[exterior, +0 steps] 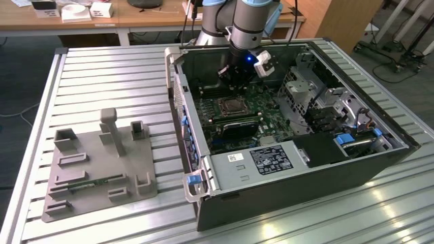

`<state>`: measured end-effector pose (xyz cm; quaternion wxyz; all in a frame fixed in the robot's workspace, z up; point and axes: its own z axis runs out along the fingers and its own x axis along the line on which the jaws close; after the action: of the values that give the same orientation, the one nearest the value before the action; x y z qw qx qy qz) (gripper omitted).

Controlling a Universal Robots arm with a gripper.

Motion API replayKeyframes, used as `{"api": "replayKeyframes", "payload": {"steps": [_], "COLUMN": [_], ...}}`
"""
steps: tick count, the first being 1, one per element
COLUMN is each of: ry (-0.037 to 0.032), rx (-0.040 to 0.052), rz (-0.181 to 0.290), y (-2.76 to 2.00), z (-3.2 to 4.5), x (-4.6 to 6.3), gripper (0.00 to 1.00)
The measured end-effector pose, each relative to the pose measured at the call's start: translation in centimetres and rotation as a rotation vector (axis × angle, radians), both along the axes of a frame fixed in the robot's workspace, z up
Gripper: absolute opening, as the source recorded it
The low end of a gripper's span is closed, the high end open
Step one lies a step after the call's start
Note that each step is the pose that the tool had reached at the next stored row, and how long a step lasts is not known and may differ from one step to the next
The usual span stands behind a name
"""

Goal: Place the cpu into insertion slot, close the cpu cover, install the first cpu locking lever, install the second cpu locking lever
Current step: 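Install the first cpu locking lever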

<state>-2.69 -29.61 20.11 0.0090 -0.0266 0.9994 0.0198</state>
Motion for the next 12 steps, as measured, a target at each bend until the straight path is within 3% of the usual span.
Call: {"api": "replayKeyframes", "payload": {"steps": [8,12], "ry": [0.0001,0.0001], "rx": [-0.0050,-0.0128], "rz": [0.000,0.000], "y": [0.12,0.14], "z": [0.01,-0.03], "x": [0.00,0.00], "gripper": [0.10,0.10]}}
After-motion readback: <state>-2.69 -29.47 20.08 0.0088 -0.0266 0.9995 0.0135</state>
